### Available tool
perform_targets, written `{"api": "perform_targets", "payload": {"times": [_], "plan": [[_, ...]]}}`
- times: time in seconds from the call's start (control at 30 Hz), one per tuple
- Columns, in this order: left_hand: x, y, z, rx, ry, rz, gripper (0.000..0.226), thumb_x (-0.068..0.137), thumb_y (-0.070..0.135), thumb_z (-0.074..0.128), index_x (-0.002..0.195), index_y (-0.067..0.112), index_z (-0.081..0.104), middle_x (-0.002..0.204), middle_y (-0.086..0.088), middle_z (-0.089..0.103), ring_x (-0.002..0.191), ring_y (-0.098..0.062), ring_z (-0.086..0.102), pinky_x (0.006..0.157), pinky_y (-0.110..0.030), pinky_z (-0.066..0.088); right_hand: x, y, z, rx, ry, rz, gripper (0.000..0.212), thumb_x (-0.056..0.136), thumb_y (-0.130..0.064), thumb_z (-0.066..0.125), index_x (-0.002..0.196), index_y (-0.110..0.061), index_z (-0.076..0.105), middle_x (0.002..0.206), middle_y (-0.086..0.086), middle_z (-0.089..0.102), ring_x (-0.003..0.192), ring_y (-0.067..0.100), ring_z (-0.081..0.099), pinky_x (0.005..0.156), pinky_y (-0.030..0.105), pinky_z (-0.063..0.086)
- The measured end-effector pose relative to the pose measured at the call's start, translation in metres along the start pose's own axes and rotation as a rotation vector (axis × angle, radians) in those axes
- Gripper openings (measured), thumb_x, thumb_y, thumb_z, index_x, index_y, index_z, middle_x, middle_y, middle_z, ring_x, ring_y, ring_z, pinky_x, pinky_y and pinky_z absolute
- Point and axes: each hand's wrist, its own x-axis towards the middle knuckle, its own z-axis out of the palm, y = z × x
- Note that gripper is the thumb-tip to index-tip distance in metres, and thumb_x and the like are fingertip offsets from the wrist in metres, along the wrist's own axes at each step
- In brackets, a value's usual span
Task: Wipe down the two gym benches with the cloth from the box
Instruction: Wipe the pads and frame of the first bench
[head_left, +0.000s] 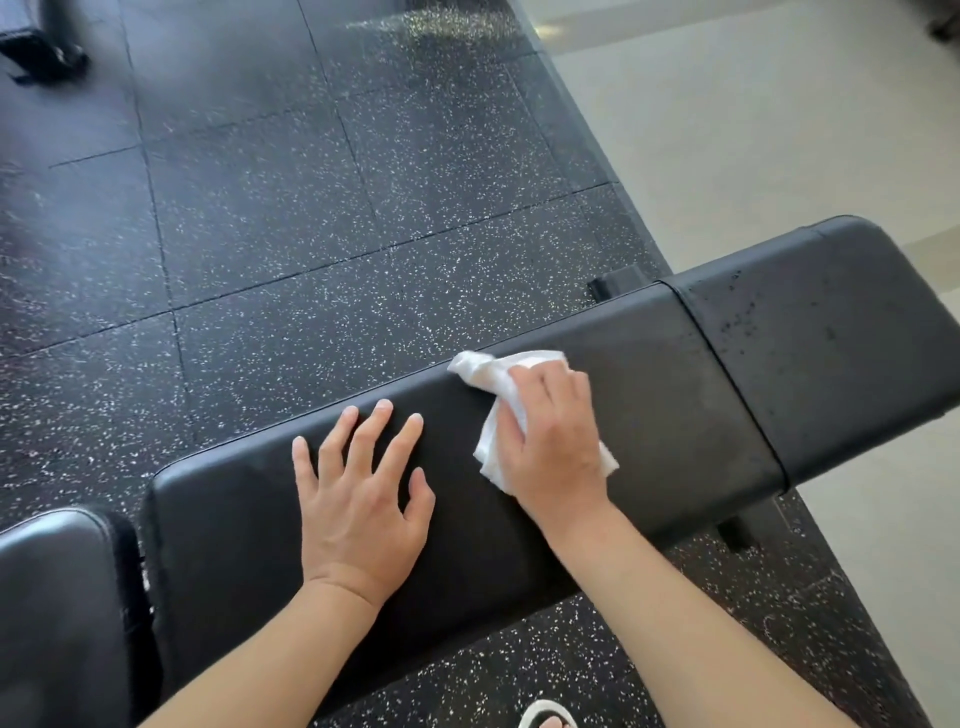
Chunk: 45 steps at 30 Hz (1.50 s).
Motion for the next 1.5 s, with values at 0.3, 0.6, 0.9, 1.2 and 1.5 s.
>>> {"api": "perform_targets", "payload": {"times": [0.3, 0.6, 0.9, 1.2, 1.5], "plan": [[-0.001, -0.002, 0.001, -0.033, 0.024, 0.008, 0.051, 0.094, 0.039, 0.051, 0.144, 0.030, 0.063, 0.154, -0.003, 0.055, 0.147, -0.035, 0.044, 0.121, -0.072, 0.021, 0.014, 0.094, -0.059, -0.117, -0.118, -0.183, 0.023, 0.093, -0.004, 0.063, 0.114, -0.011, 0.069, 0.108, 0.006, 0.060, 0.089, 0.027, 0.045, 0.085, 0.043, 0.045], [-0.001, -0.006, 0.006, -0.043, 0.020, 0.010, 0.052, 0.096, 0.040, 0.047, 0.145, 0.030, 0.061, 0.156, -0.003, 0.052, 0.148, -0.034, 0.042, 0.122, -0.072, 0.020, 0.094, 0.100, -0.030, -0.221, -0.020, 0.045, 0.013, 0.097, -0.006, 0.060, 0.105, 0.001, 0.067, 0.105, 0.021, 0.059, 0.097, 0.039, 0.052, 0.091, 0.042, 0.039], [-0.003, -0.003, 0.006, -0.033, 0.008, -0.003, 0.054, 0.096, 0.041, 0.044, 0.146, 0.028, 0.059, 0.156, -0.004, 0.049, 0.149, -0.036, 0.037, 0.123, -0.071, 0.018, 0.041, 0.104, -0.066, -0.162, -0.071, 0.013, 0.020, 0.096, -0.008, 0.057, 0.112, -0.004, 0.067, 0.107, 0.014, 0.061, 0.092, 0.038, 0.051, 0.089, 0.044, 0.041], [-0.001, -0.002, 0.008, -0.025, 0.018, -0.001, 0.055, 0.094, 0.040, 0.043, 0.142, 0.022, 0.062, 0.155, -0.008, 0.049, 0.148, -0.039, 0.039, 0.122, -0.071, 0.016, -0.030, 0.136, -0.107, -0.072, -0.194, -0.206, 0.022, 0.093, -0.001, 0.062, 0.111, -0.010, 0.072, 0.107, 0.000, 0.063, 0.091, 0.025, 0.050, 0.086, 0.036, 0.042], [0.002, 0.000, 0.007, -0.009, -0.012, -0.013, 0.056, 0.092, 0.040, 0.042, 0.139, 0.019, 0.063, 0.155, -0.011, 0.048, 0.148, -0.042, 0.040, 0.122, -0.071, 0.017, 0.125, 0.122, -0.049, -0.121, -0.149, -0.090, 0.014, 0.097, -0.006, 0.058, 0.101, 0.001, 0.069, 0.103, 0.019, 0.062, 0.092, 0.037, 0.051, 0.087, 0.049, 0.043]]}}
